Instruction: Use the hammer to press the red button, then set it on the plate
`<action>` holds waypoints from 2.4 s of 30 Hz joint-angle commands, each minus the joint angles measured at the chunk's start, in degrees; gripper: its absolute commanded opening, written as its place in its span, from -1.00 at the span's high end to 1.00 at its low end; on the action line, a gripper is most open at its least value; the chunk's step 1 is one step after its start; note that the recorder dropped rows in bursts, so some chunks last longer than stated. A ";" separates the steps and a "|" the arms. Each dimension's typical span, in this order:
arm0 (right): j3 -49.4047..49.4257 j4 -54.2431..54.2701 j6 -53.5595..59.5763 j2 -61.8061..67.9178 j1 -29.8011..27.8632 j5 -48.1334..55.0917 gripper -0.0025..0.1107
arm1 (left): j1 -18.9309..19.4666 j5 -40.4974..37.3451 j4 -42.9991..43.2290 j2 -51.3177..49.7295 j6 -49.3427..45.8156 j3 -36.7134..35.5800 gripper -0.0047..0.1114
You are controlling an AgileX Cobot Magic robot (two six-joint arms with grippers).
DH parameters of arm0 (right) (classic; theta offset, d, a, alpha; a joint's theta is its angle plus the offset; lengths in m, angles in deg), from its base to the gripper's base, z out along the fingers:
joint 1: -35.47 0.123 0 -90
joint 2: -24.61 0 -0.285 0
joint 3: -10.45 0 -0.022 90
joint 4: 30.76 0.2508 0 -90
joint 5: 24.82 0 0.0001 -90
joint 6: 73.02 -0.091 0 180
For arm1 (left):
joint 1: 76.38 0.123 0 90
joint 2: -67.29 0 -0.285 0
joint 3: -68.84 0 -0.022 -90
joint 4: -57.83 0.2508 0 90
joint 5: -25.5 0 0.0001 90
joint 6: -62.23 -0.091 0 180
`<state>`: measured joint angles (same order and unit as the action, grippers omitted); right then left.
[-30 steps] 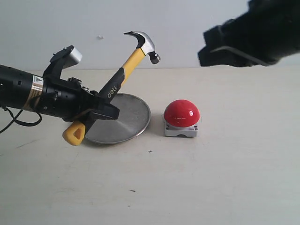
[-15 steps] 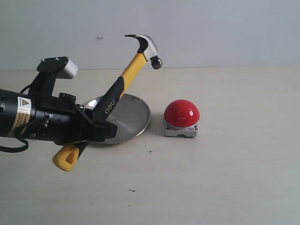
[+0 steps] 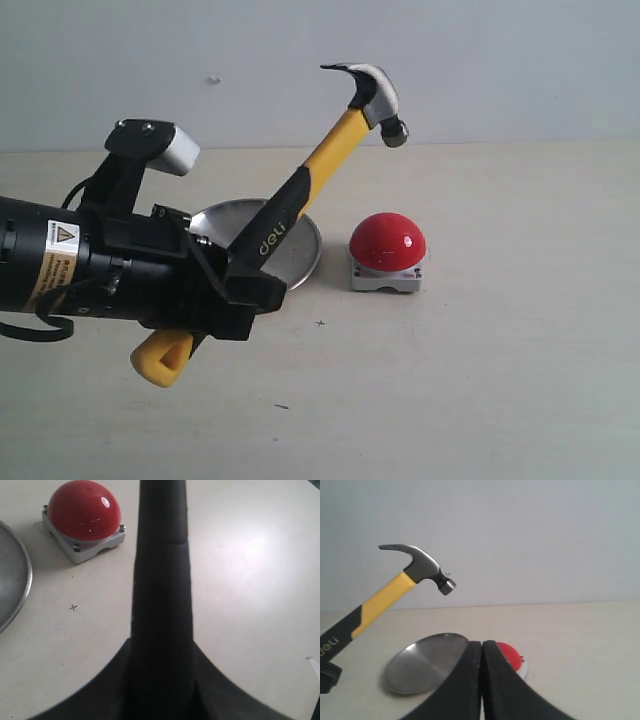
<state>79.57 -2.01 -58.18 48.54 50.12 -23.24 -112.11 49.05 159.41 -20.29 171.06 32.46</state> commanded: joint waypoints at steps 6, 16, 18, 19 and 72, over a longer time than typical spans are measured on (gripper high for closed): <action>8.10 -0.42 1.84 -0.38 0.04 -8.01 0.96 | -0.33 -0.32 -1.63 1.22 -0.41 0.53 0.92; 8.10 -0.42 3.01 -0.38 0.04 -8.63 0.96 | -0.33 -1.04 -1.63 4.20 -2.74 0.53 0.92; 8.10 -0.31 3.01 -0.38 0.04 -8.57 0.96 | -0.33 -1.42 -1.63 4.20 -2.88 0.53 0.92; 8.10 -0.31 3.01 -0.38 0.04 -8.57 0.96 | -0.33 -1.85 -1.63 4.20 -3.19 0.53 0.92; 8.10 -0.08 1.98 -0.38 0.04 -6.46 0.96 | -7.91 -49.27 -105.32 1.34 -109.58 8.70 0.92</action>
<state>87.37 -2.01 -56.65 48.45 50.12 -29.73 -117.37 -8.49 56.21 -19.04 61.60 40.01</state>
